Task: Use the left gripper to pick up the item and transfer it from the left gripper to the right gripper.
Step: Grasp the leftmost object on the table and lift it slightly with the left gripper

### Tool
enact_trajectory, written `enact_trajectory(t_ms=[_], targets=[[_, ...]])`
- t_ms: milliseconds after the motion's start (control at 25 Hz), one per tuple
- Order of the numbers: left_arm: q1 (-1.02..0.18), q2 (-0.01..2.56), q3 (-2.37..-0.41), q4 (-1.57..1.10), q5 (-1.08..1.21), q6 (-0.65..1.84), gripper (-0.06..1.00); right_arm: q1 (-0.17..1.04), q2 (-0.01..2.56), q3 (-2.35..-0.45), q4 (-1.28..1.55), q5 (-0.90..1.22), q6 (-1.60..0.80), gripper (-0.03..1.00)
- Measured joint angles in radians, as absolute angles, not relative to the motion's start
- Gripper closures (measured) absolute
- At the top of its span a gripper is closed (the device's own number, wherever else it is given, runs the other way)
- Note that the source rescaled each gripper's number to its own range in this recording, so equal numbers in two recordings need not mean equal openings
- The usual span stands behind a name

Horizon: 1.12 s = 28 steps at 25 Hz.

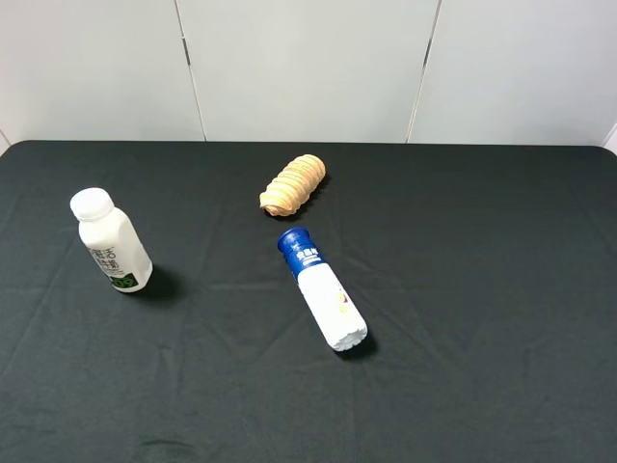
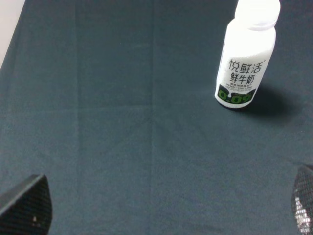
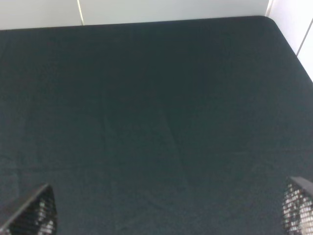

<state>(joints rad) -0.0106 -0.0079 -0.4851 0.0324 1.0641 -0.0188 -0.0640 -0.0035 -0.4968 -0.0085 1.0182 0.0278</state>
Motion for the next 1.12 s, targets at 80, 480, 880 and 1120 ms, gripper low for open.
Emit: enact_trajectory(t_ms=[80,480,880,1120], targets=[[-0.011,-0.008,-0.485,0.032,1.064,-0.019,-0.02,-0.064,-0.003,-0.497,-0.009,1.018,0.028,-0.03],[-0.011,-0.008,-0.485,0.032,1.064,-0.019,-0.02,-0.064,-0.003,-0.497,-0.009,1.018,0.028,-0.03],[-0.011,-0.008,-0.485,0.032,1.063,-0.019,-0.02,-0.064,-0.003,-0.497,-0.009,1.018,0.028,-0.03],[-0.011,-0.008,-0.485,0.029,1.063,-0.019,-0.04,-0.064,-0.003,-0.497,-0.009,1.018,0.028,-0.03]])
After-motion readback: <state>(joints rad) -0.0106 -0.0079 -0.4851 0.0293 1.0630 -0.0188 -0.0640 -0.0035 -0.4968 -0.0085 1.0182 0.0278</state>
